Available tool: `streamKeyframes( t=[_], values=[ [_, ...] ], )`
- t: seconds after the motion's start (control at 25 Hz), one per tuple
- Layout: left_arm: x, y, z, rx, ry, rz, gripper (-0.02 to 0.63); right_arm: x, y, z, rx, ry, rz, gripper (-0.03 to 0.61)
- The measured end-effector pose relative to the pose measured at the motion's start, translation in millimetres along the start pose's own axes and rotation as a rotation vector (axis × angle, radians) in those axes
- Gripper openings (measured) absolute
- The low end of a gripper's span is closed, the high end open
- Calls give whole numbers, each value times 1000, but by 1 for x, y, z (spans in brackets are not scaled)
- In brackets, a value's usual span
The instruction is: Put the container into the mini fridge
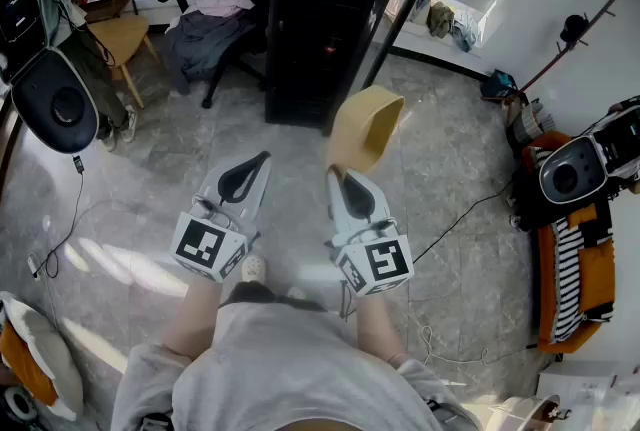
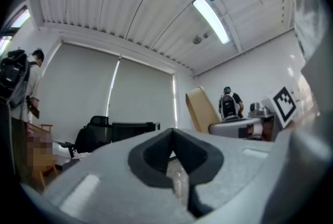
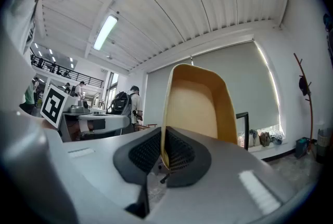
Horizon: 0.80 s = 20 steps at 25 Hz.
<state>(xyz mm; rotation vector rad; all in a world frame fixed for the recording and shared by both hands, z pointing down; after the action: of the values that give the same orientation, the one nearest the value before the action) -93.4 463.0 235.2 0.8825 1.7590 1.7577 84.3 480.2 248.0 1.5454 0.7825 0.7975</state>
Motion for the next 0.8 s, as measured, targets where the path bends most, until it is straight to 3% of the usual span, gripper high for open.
streamKeyframes(
  t=[0.8],
  values=[
    [-5,-6,-36,4,-5,7,0,-31,-2,-6,-8,5,10,9]
  ],
)
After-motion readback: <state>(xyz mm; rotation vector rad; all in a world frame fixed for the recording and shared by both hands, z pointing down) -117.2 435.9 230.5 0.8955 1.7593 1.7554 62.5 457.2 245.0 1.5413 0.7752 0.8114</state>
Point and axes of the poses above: the fingertips, and each gripper's own axes: x backward along the fingers, z to its right, y out of its underside, the point moved 7 cm from there along x, backward along the fingers, and after that the axes turned 6 degrees about x, right-handed, at the moved point
